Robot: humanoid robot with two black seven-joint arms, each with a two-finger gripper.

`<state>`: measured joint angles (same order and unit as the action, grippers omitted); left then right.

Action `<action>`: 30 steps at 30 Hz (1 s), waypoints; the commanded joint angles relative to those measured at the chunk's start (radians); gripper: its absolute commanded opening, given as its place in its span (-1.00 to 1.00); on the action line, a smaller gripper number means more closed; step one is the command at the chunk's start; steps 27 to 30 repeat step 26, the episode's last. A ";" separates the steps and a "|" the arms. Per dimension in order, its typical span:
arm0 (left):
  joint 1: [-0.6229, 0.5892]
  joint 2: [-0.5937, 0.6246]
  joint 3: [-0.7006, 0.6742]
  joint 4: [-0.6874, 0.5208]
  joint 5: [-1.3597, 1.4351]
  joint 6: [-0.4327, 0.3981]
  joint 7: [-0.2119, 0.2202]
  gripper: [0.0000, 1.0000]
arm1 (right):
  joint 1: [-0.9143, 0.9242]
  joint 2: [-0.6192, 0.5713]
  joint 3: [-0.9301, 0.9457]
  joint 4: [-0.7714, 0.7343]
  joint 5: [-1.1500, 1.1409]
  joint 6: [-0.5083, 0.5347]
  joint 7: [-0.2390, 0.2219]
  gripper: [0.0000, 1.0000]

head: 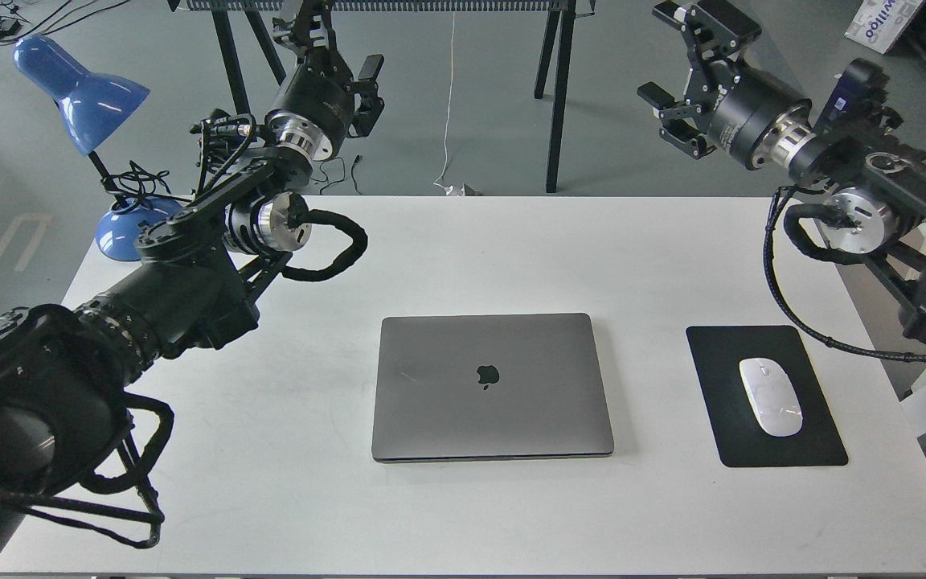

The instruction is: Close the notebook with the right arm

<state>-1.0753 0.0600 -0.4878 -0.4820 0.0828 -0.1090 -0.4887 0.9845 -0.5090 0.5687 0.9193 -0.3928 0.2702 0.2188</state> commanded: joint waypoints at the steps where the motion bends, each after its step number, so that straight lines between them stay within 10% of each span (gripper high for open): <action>1: 0.000 0.000 0.000 0.000 0.000 0.000 0.000 1.00 | -0.058 -0.026 0.106 -0.020 0.055 0.085 0.002 1.00; 30: 0.000 0.001 0.000 0.000 -0.002 0.002 0.000 1.00 | -0.225 0.078 0.347 -0.020 0.250 0.050 0.004 1.00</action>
